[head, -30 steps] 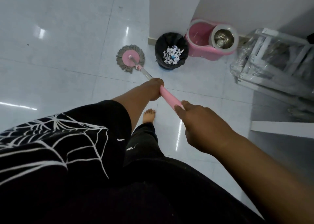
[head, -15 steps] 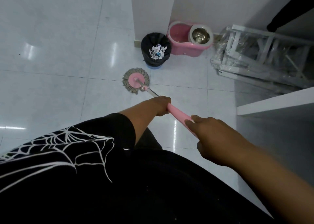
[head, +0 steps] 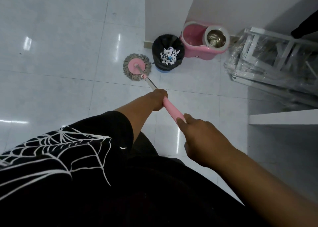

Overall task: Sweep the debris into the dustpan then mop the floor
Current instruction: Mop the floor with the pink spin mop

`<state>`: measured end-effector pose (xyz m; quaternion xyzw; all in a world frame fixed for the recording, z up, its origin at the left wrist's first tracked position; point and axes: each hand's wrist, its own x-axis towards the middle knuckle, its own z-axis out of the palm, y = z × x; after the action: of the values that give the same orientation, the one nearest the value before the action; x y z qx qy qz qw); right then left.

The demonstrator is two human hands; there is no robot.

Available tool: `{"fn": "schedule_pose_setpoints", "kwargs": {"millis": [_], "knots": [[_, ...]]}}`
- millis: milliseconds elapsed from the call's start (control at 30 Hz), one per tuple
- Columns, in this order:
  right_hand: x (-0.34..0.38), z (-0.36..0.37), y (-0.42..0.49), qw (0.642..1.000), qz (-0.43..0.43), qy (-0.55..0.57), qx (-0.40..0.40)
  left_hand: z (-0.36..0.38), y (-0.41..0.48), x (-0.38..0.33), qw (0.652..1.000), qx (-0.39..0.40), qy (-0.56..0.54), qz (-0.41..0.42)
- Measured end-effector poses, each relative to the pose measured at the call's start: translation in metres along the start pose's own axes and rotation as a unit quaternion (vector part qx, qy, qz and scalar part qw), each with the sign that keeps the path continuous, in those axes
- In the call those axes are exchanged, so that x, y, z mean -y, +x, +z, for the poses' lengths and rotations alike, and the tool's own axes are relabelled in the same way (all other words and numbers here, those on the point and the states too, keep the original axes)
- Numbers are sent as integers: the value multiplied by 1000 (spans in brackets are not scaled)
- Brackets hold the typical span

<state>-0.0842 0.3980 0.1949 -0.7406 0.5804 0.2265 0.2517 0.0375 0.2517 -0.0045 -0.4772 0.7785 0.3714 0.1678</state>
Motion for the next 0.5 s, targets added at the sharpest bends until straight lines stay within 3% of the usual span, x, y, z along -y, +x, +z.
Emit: {"fn": "schedule_pose_setpoints", "kwargs": {"millis": [267, 500], "knots": [[51, -97, 145, 998, 28, 50, -31, -116, 81, 117, 999, -10, -36, 23], [51, -165, 260, 996, 28, 45, -68, -209, 156, 181, 999, -43, -7, 30]]}}
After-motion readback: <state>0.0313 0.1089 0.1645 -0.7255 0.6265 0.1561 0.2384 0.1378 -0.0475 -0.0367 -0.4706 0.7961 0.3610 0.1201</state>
